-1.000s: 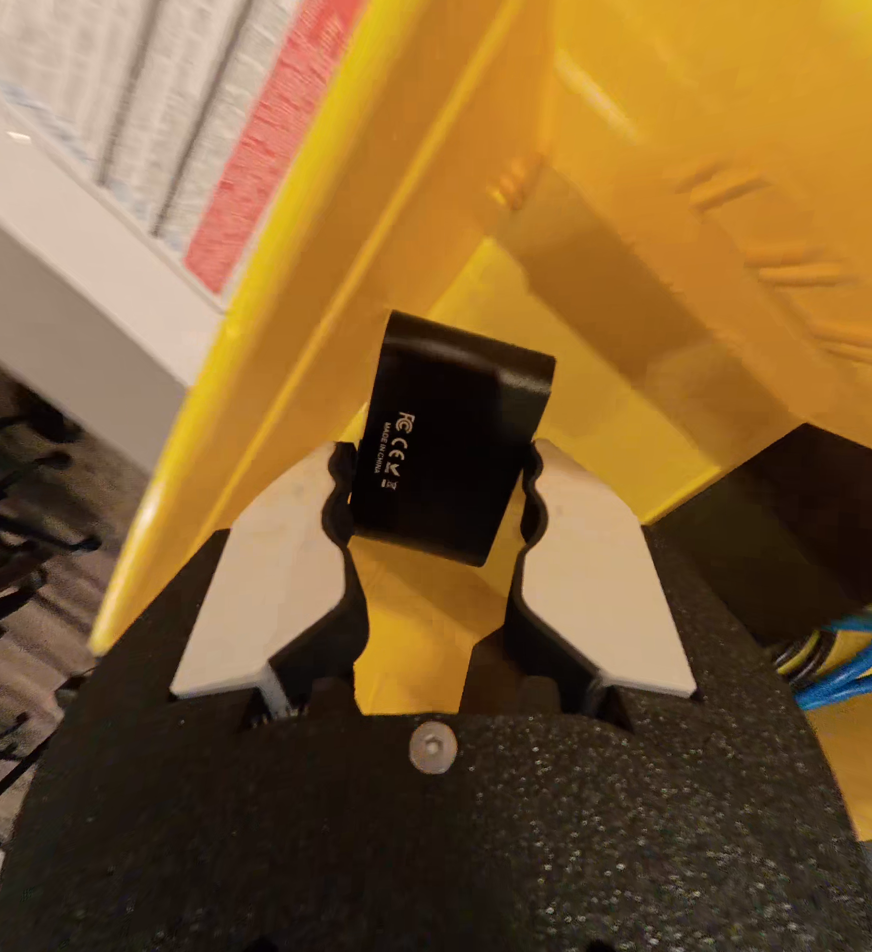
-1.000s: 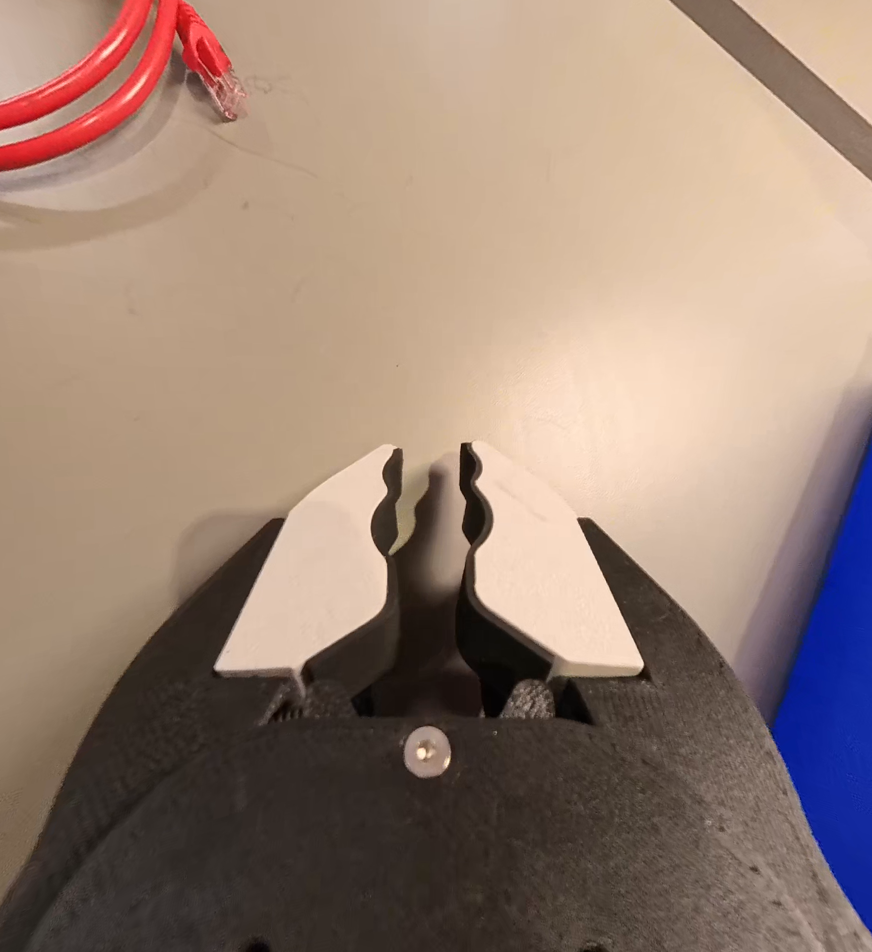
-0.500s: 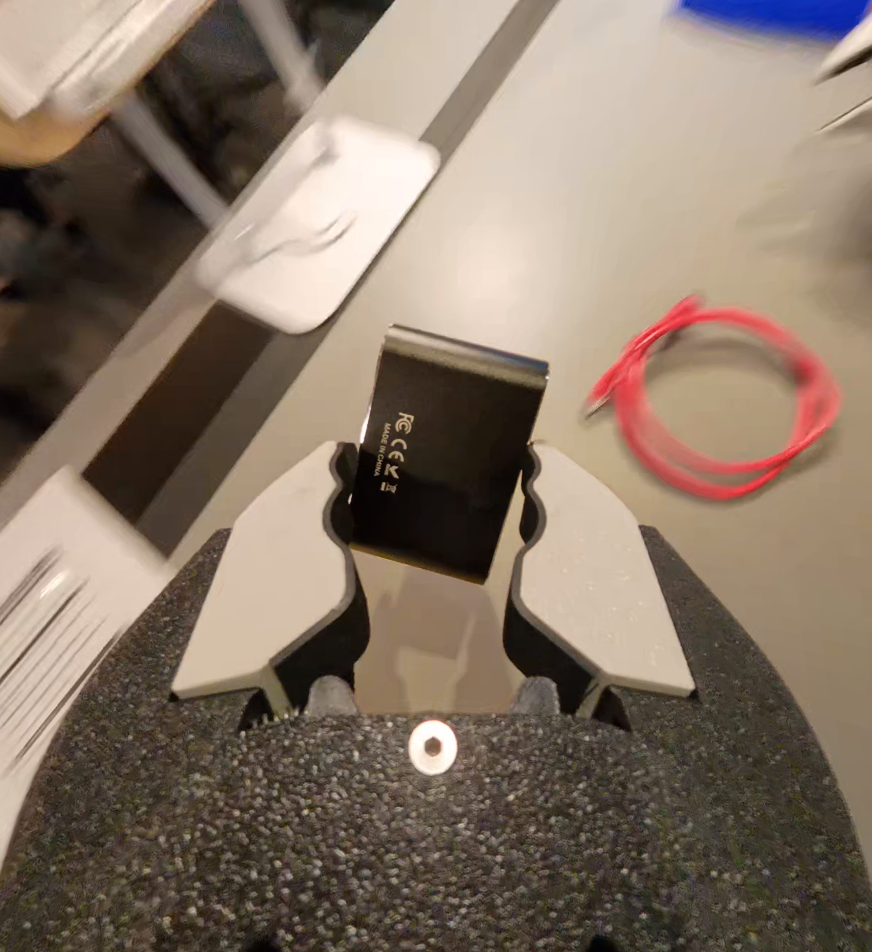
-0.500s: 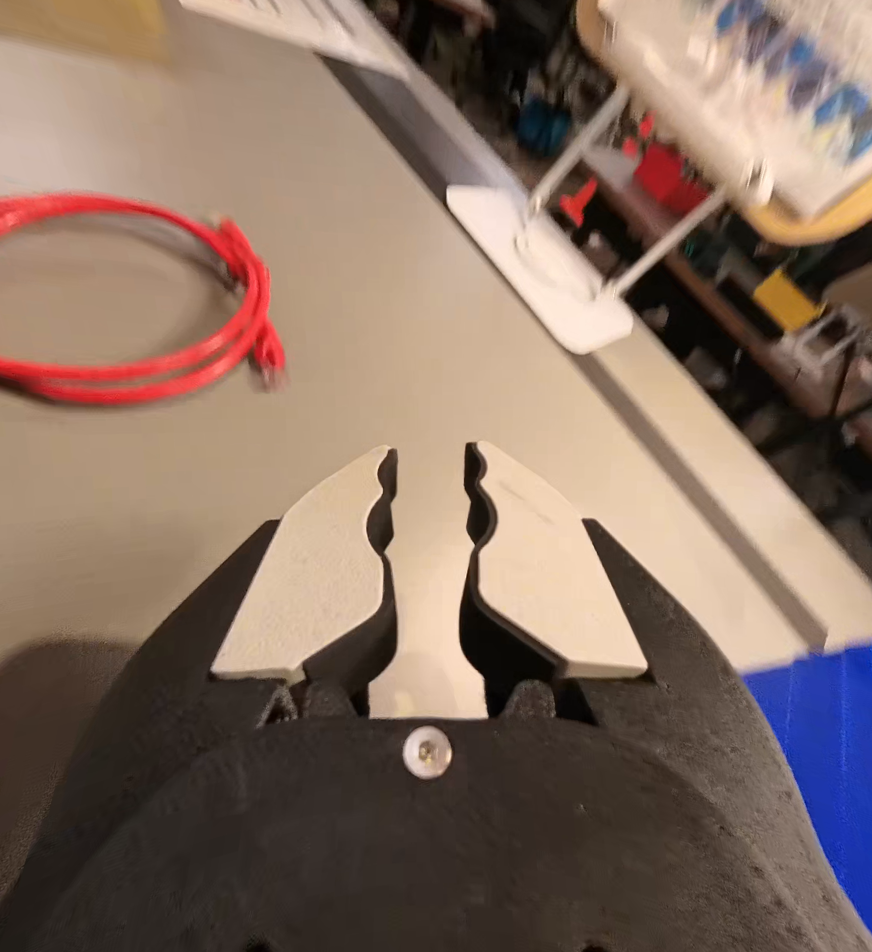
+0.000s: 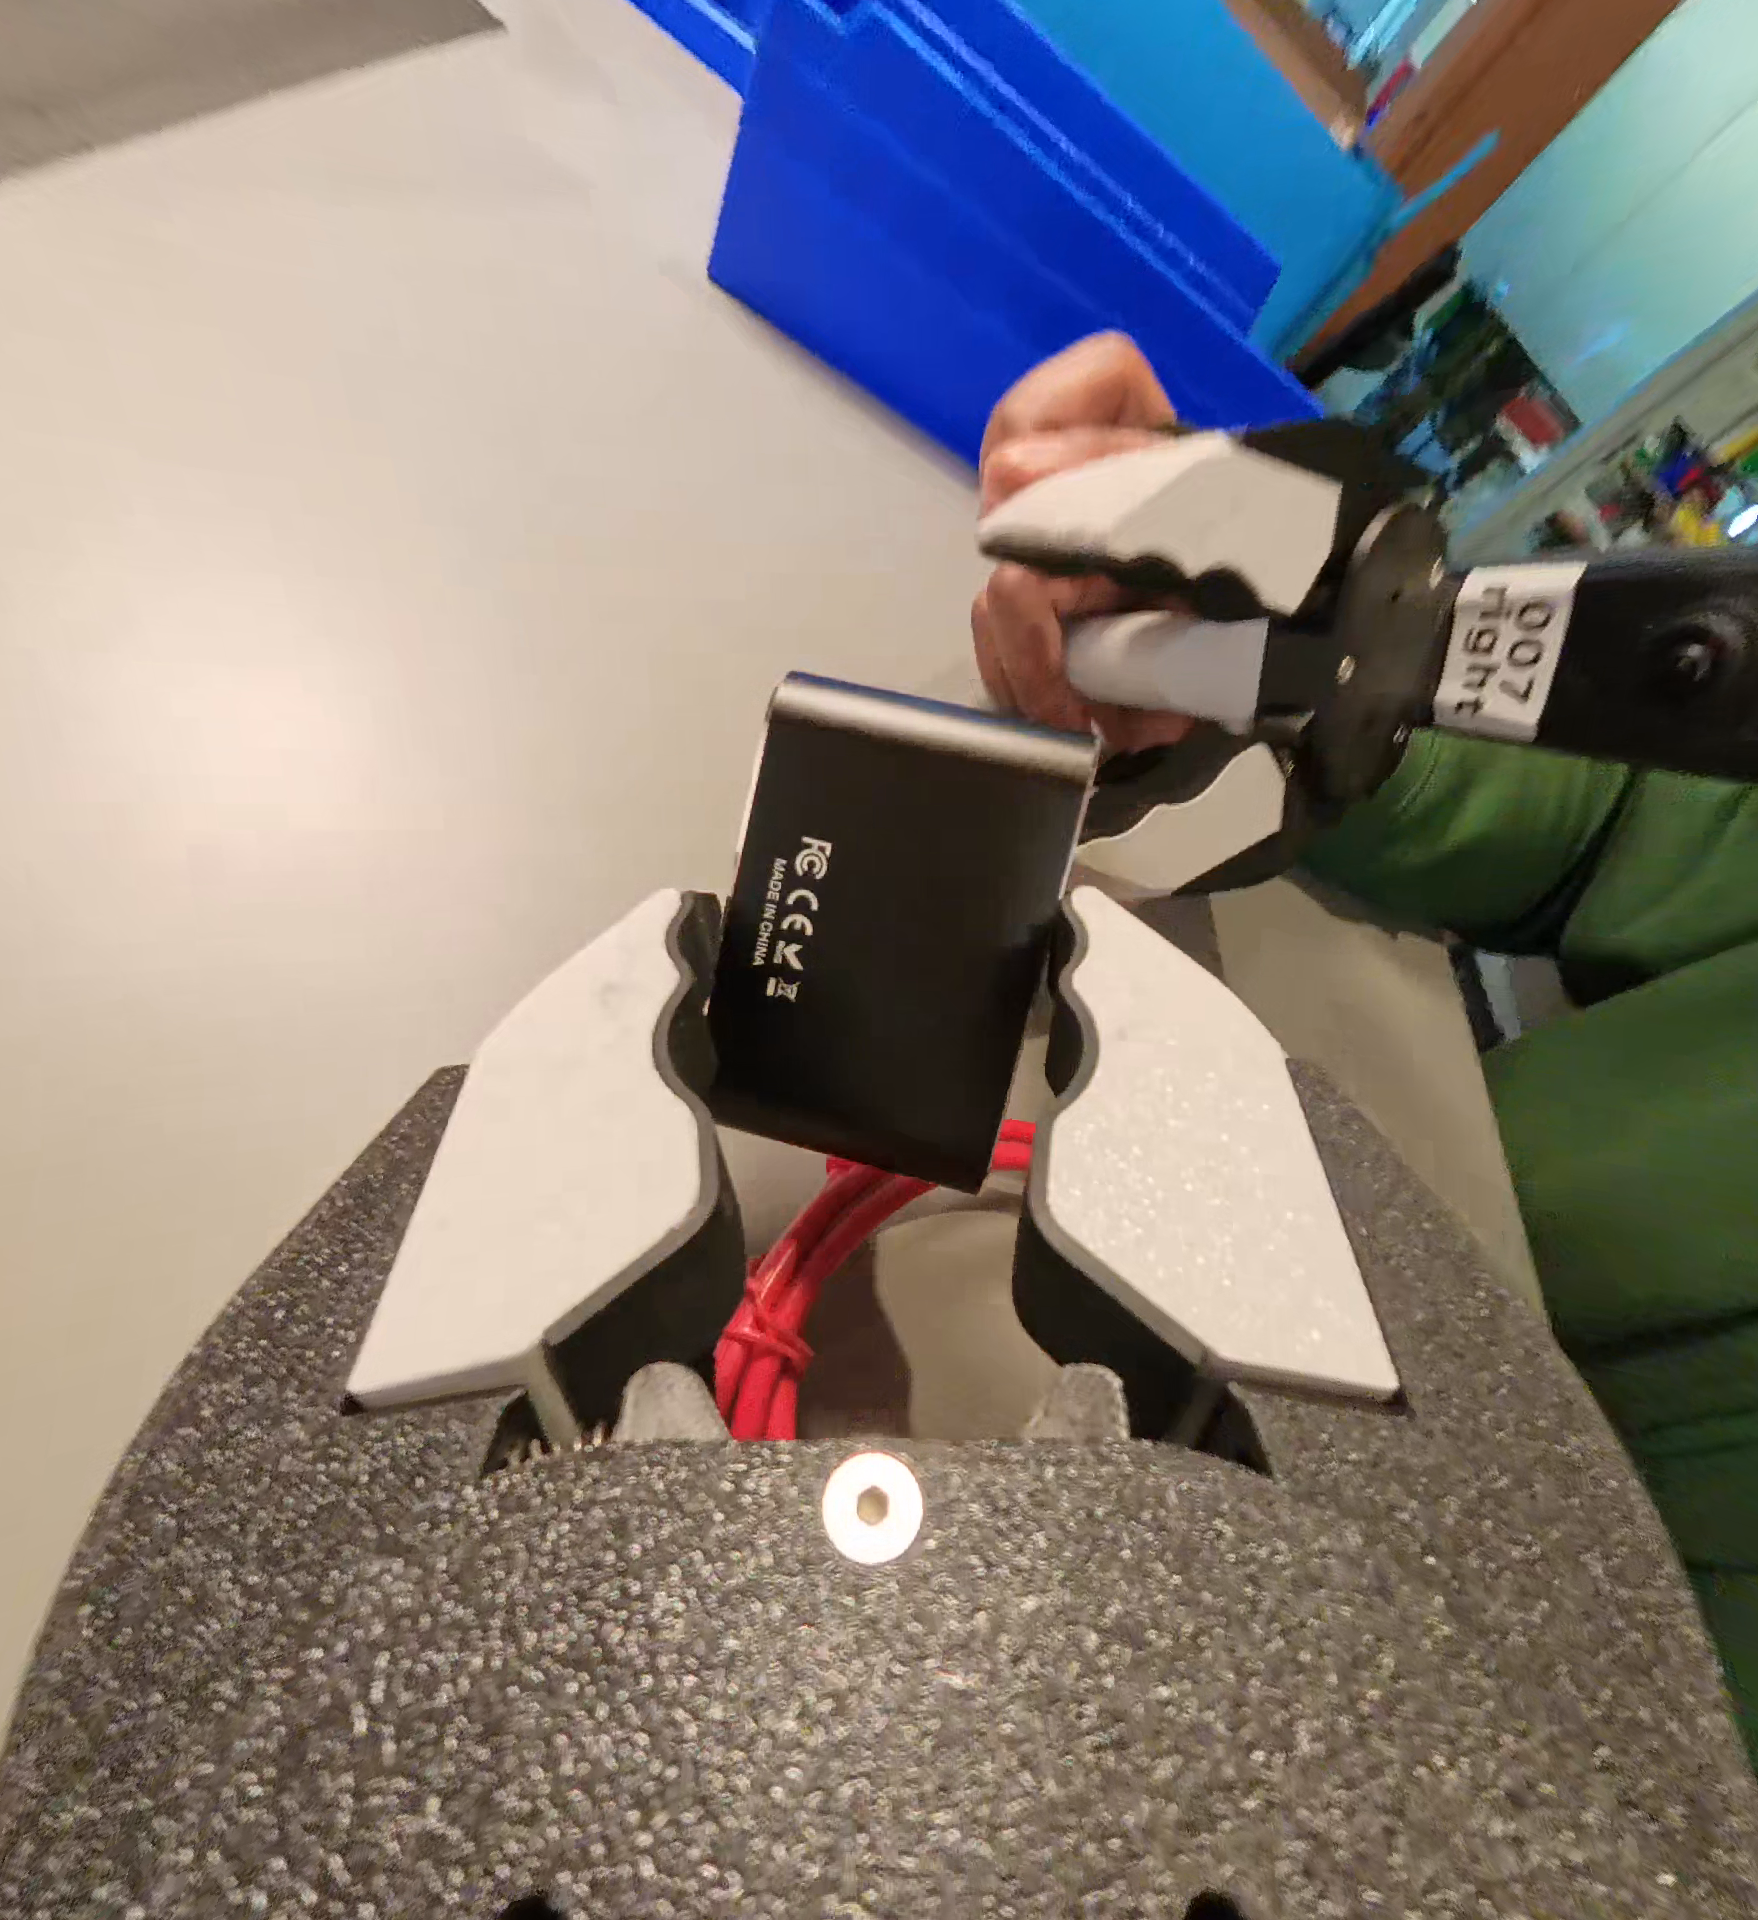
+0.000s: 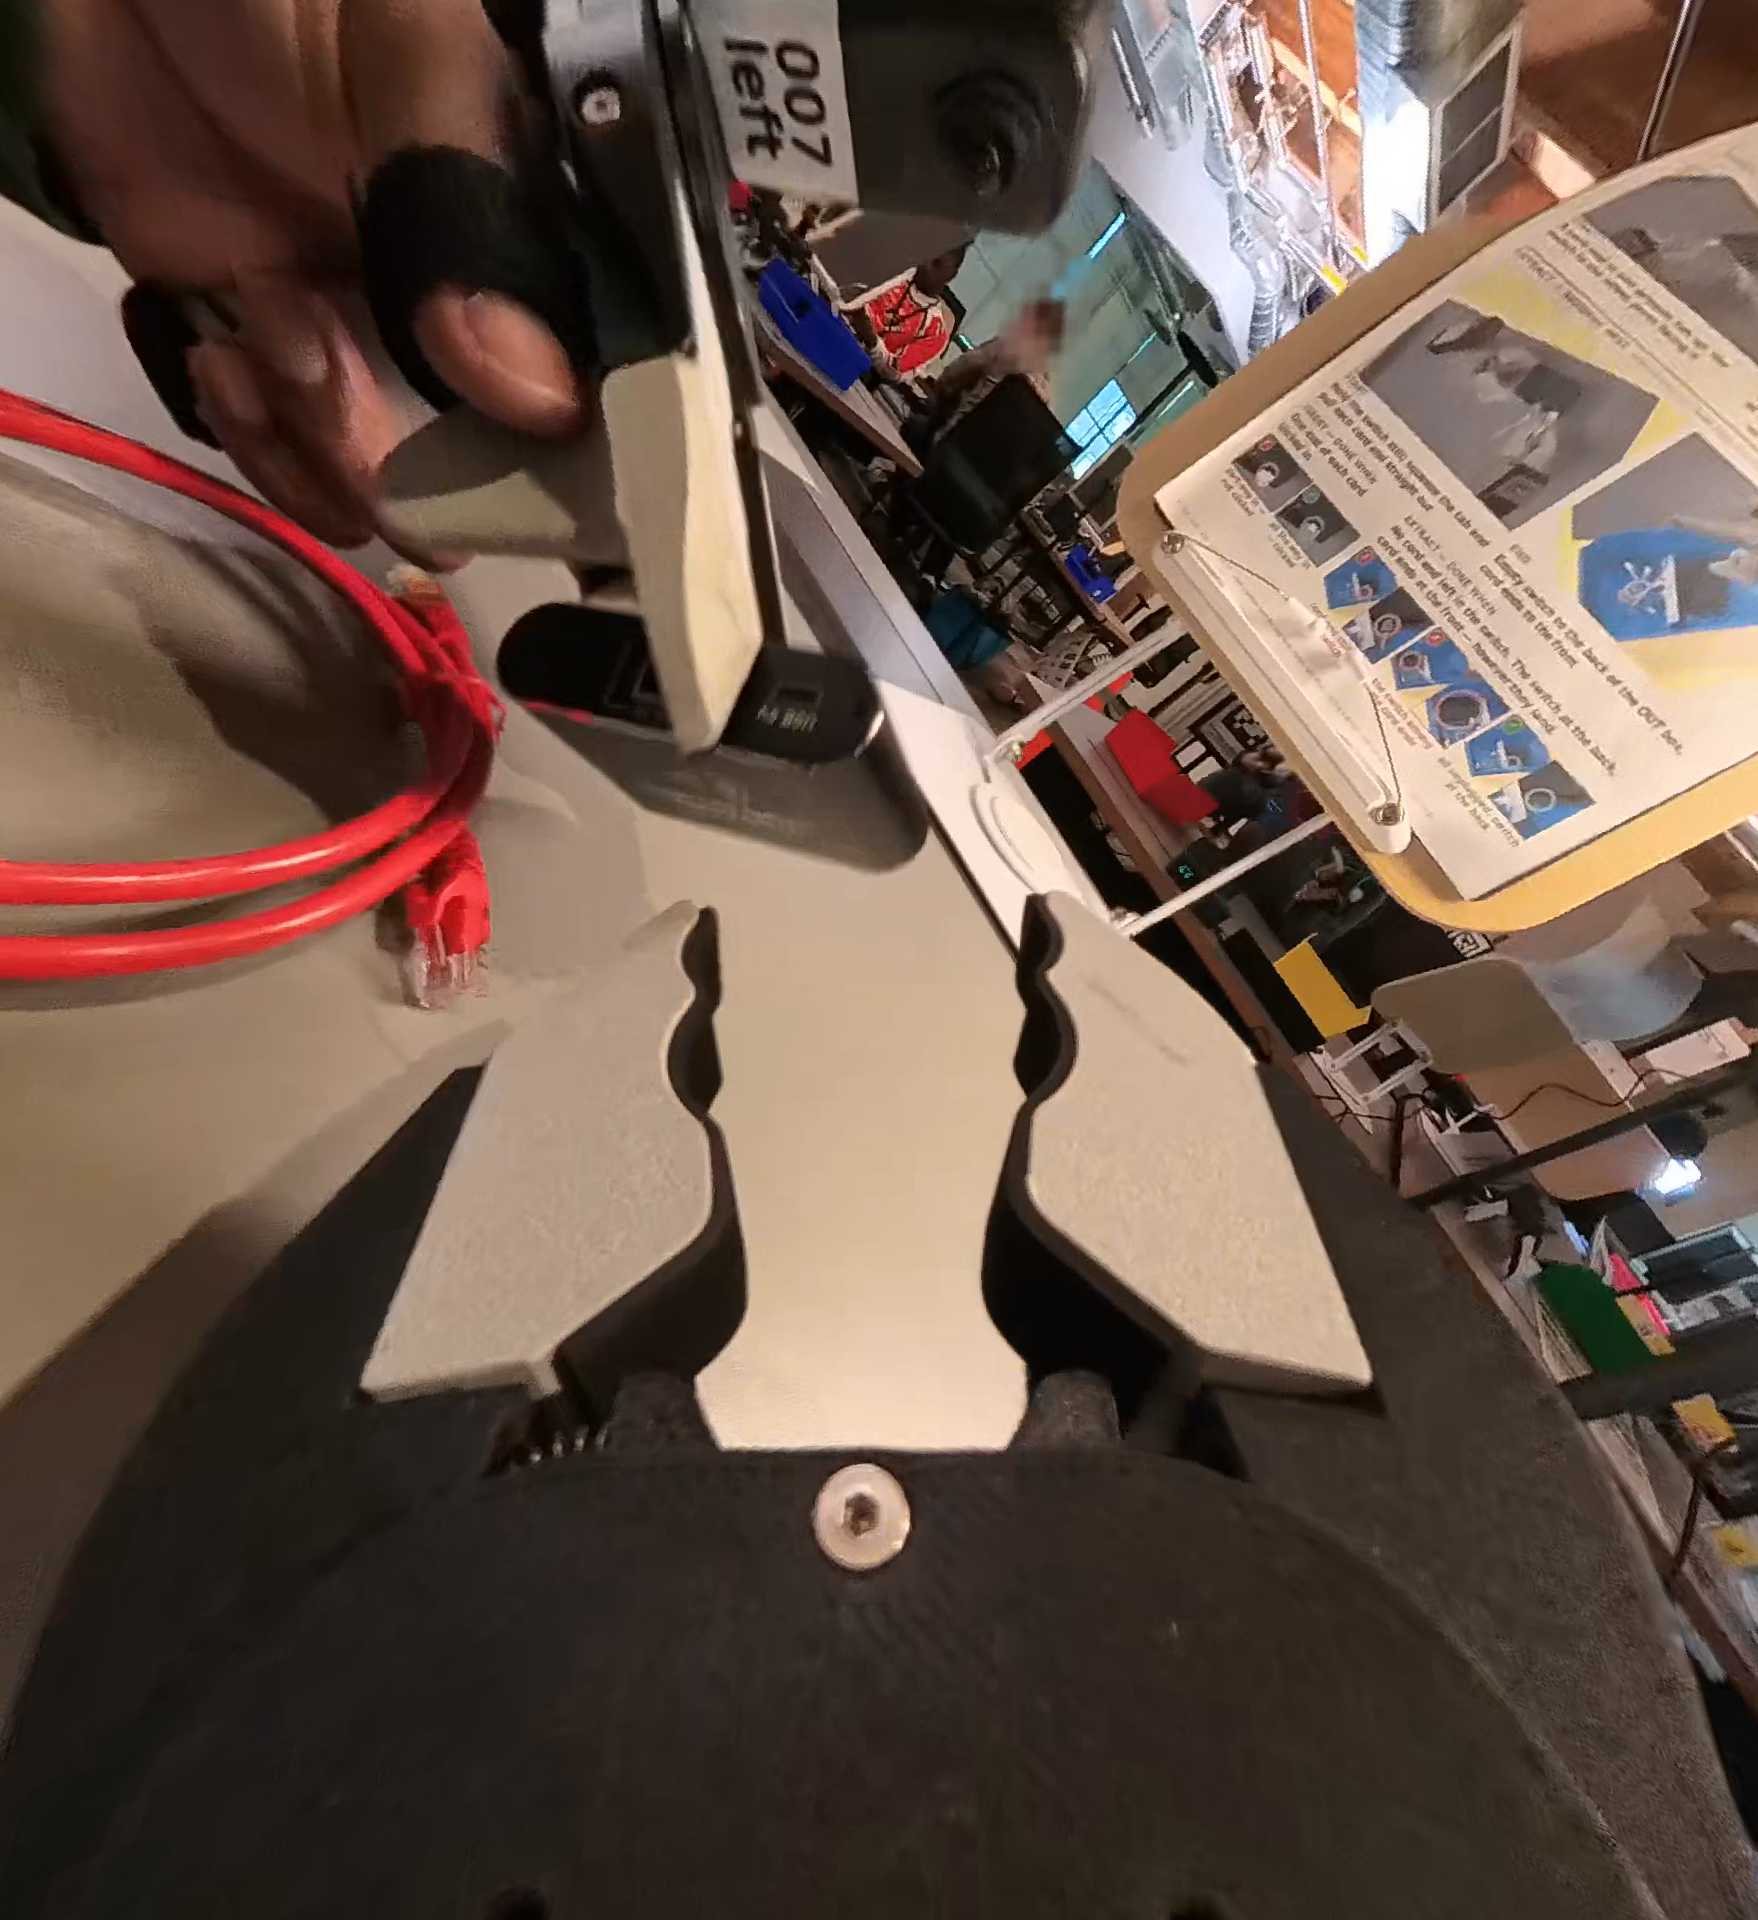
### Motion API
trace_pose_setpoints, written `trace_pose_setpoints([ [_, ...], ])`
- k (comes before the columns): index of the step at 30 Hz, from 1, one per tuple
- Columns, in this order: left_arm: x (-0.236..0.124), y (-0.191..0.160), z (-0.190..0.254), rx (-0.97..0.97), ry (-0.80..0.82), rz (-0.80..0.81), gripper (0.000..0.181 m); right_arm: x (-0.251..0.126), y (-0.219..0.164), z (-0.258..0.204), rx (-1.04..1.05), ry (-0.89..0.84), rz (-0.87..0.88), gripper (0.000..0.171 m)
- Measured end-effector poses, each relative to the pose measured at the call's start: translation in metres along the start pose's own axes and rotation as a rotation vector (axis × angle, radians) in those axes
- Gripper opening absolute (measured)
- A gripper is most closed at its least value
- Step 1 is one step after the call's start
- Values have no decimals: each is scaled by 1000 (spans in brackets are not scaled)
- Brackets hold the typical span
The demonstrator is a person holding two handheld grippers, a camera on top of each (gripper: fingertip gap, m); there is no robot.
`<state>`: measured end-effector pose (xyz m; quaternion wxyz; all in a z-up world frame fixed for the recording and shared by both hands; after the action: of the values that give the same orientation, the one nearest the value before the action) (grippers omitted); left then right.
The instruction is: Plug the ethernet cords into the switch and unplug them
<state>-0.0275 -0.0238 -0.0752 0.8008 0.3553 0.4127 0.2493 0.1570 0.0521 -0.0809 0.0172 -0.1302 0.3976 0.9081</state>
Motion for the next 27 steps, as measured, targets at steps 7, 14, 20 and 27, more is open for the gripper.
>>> trace_pose_setpoints([
  [7,12,-4,22,308,-25,-160,63,9,7,-25,-278,58,-27,70],
  [14,10,-4,33,507,9,-69,61,11,8,-38,-425,57,-121,30],
  [20,-26,6,6,558,179,53,62,4,-10,-19,-312,54,-197,28],
  [27,-52,-25,-35,484,126,-19,60,7,-23,-16,-280,62,-287,27],
])
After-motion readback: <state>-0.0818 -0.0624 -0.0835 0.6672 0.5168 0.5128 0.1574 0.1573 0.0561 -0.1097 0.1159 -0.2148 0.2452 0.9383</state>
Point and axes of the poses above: each gripper's, where its closed fingertips meet, x out along the fingers, y out of its top, z = x × y across the jaws, the point moved 10 cm from there along -x, back along the fingers, and after that the axes turned 11 degrees about y, right-handed, at the moved point
